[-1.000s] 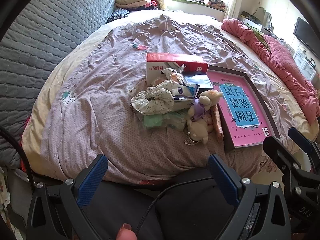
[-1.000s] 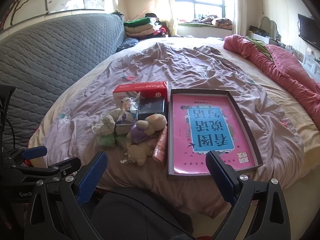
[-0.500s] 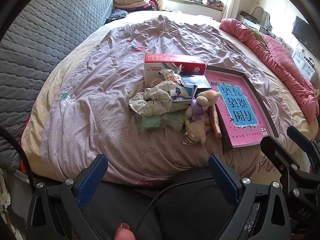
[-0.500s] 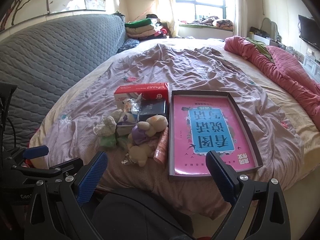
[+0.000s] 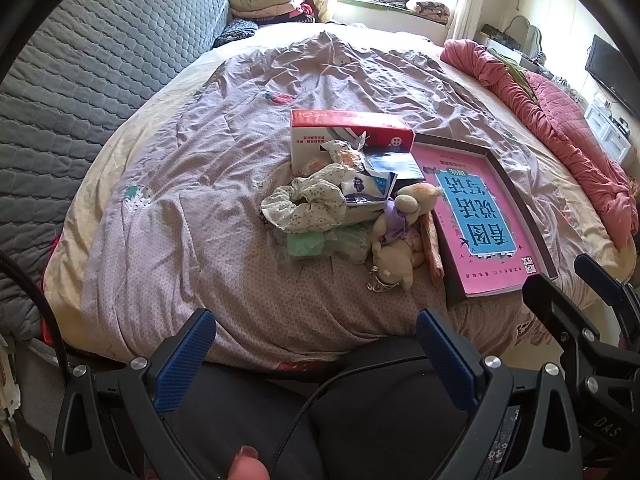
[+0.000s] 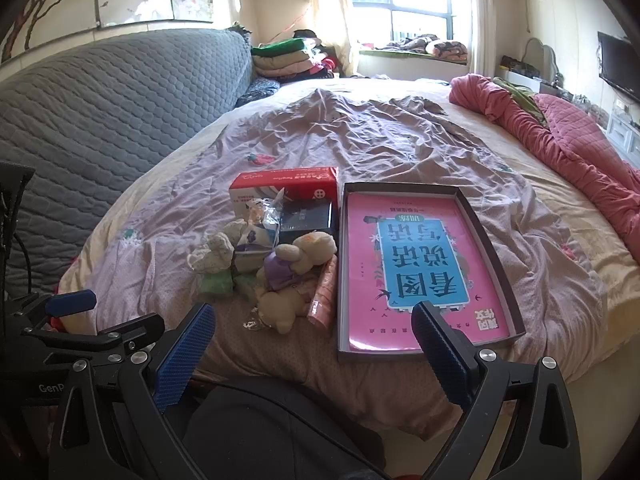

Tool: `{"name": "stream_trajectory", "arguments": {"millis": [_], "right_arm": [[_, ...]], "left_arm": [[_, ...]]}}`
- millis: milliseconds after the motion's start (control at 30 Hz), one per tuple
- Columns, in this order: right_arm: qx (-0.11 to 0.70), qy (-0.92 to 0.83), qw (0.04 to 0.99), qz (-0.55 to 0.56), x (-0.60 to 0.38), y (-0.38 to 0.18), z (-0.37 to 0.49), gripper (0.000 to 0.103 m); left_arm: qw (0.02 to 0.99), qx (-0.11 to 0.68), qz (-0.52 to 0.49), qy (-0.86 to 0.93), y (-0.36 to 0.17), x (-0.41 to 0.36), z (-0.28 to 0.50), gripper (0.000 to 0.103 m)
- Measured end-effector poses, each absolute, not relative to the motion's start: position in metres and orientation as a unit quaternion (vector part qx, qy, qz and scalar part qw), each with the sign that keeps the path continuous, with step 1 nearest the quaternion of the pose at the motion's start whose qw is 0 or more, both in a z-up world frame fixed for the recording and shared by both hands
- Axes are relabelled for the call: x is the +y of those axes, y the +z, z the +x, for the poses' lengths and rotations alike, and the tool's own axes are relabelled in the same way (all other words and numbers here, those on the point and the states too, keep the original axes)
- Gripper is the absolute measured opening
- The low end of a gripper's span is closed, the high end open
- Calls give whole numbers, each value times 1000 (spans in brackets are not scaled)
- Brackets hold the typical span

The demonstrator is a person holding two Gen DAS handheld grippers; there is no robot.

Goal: Organize soft objects

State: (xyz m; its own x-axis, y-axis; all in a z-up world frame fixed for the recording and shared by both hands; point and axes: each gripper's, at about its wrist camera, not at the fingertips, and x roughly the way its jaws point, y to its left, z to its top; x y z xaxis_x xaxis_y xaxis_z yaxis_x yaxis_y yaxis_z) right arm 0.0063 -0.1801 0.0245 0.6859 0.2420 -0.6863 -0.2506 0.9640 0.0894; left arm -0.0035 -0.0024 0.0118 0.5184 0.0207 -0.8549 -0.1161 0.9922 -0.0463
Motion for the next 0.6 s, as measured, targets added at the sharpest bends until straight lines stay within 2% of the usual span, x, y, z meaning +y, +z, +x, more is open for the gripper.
{"name": "stream_trajectory", "arguments": {"millis": [600], "right_arm": [[373,135,918,-6,-180,25,6,98]], "left_arm": [[874,482,-51,41,16,-1,-5,101]]}}
